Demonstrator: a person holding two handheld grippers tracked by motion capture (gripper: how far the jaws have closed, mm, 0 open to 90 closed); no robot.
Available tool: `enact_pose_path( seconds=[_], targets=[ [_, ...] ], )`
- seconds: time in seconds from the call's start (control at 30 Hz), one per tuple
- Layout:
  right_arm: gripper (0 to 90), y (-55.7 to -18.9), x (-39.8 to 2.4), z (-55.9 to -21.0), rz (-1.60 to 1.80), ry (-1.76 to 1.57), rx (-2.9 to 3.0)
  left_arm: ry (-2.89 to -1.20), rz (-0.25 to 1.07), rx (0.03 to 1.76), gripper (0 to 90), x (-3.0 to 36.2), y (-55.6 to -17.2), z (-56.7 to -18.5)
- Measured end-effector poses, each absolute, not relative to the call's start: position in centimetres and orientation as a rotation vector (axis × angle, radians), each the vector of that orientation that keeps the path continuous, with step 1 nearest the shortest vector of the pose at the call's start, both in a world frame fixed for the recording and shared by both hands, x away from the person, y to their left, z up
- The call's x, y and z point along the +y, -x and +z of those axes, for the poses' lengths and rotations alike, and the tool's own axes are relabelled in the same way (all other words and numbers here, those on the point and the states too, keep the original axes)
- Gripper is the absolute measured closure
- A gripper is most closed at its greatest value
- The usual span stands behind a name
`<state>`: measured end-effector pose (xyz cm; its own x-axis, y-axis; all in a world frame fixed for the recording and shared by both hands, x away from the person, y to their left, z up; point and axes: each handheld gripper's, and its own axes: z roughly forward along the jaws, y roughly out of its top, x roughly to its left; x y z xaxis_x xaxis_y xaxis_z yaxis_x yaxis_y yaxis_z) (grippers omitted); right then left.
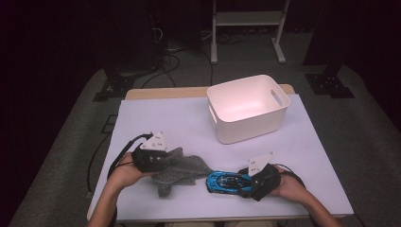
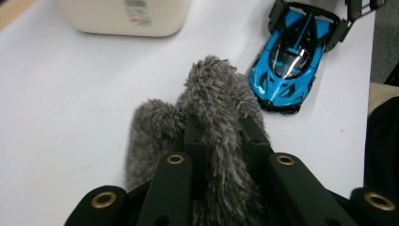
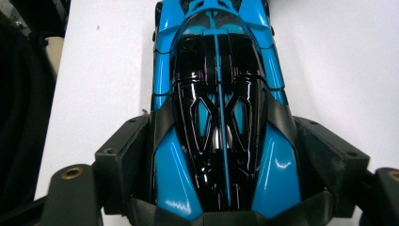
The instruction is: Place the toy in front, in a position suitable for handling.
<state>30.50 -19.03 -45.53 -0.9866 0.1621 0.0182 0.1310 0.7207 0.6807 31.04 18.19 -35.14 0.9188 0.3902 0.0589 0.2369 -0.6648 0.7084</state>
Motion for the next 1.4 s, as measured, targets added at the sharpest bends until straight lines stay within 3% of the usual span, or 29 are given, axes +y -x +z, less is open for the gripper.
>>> enact_pose_path(
  seconds=[0.73,1.03,1.4],
  targets=[
    [23.5,-29.8,-19.3,-43.4,1.314,-0.235,2.803,-2.309,0.273,0.571,78.2,21.5,-31.5,-35.9],
    [23.4,-30.0,-19.9,-44.2,1.234,-0.244,2.84,-2.301,0.276,0.6,78.1,22.7,-31.4,-36.0],
    [22.9,-30.4,-20.3,-45.0,1.159,-0.285,2.906,-2.374,0.214,0.615,72.2,21.8,-31.1,-40.2]
  ],
)
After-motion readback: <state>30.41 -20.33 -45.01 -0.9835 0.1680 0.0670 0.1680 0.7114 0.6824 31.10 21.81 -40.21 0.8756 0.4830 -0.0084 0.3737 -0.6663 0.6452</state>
